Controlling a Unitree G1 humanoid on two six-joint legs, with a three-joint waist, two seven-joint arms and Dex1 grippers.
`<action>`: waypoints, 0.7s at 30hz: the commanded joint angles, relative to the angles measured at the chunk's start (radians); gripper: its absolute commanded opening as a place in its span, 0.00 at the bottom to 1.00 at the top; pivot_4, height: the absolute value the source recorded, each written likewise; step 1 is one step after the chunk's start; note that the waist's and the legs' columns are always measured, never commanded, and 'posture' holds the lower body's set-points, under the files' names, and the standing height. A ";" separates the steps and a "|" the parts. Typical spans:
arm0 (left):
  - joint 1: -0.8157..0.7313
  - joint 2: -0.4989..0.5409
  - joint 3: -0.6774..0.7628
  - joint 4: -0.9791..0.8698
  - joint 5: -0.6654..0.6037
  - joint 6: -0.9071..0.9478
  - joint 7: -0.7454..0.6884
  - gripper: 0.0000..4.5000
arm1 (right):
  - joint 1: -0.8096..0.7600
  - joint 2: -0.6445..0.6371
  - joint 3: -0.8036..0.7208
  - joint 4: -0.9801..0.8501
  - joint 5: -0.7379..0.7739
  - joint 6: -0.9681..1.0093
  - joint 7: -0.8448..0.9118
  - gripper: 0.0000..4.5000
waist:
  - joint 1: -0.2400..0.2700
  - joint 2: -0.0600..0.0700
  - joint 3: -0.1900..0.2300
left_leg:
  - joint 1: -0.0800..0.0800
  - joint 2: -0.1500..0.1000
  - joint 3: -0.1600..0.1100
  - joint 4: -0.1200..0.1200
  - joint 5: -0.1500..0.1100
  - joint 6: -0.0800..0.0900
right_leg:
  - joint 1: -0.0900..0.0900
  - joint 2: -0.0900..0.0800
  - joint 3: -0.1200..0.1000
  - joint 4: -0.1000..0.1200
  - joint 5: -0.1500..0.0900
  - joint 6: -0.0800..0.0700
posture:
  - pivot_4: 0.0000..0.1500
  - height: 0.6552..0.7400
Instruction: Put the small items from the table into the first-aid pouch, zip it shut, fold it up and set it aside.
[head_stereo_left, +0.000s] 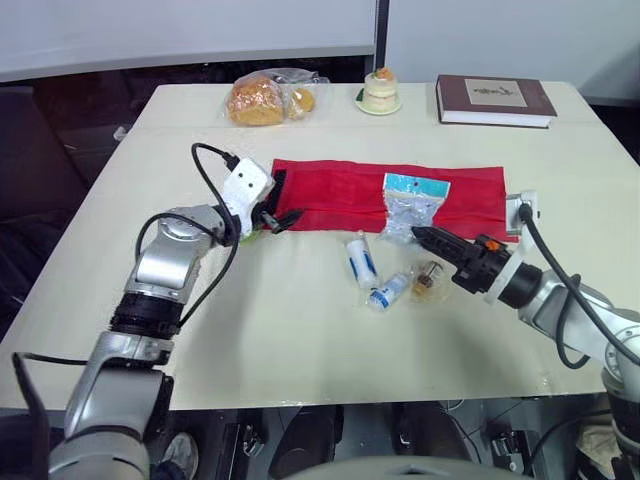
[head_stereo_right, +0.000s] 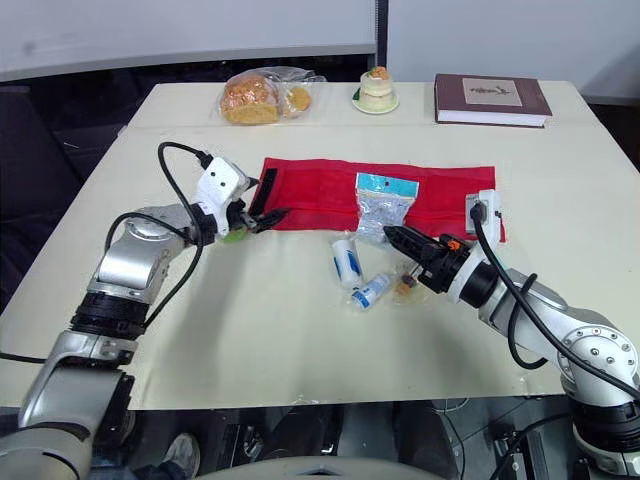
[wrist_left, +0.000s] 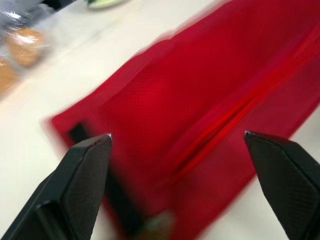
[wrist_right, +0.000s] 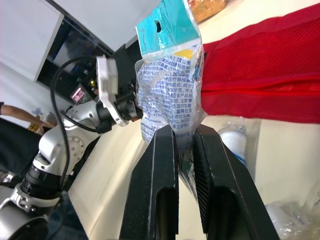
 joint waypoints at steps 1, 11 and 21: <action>-0.070 0.005 -0.018 0.101 0.115 -0.171 0.019 0.99 | -0.003 -0.002 -0.036 -0.035 0.001 -0.020 0.001 0.00 | 0.003 0.000 0.000 | -0.001 0.000 -0.001 0.001 0.000 0.000 | 0.000 0.000 -0.001 0.000 0.000 0.000 | 1.00 0.87; -0.231 -0.035 -0.132 0.411 0.347 -0.450 0.031 0.99 | -0.006 -0.004 -0.043 -0.034 -0.008 -0.027 -0.010 0.00 | -0.004 -0.001 0.000 | -0.005 -0.001 -0.001 0.002 0.000 0.001 | -0.004 0.000 -0.003 0.001 0.002 0.004 | 1.00 0.87; -0.326 -0.069 -0.179 0.551 0.520 -0.488 0.215 0.99 | 0.001 0.007 -0.046 -0.047 -0.021 -0.035 -0.029 0.00 | -0.007 -0.001 0.000 | -0.005 -0.001 -0.001 0.003 0.000 0.001 | -0.004 0.002 -0.004 0.002 0.003 0.004 | 1.00 0.87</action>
